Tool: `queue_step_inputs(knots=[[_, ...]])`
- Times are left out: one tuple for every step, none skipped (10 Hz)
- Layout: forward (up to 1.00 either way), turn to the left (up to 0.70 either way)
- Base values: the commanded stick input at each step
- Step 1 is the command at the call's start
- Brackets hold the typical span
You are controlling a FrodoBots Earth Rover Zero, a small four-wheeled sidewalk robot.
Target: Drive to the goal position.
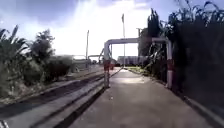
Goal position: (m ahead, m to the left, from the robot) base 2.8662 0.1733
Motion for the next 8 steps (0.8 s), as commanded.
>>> queue_step_inputs(knots=[[0.85,0.0],[0.85,0.0],[0.85,0.0],[0.85,0.0],[0.85,0.0],[0.85,0.04],[0.85,0.16],[0.85,0.28]])
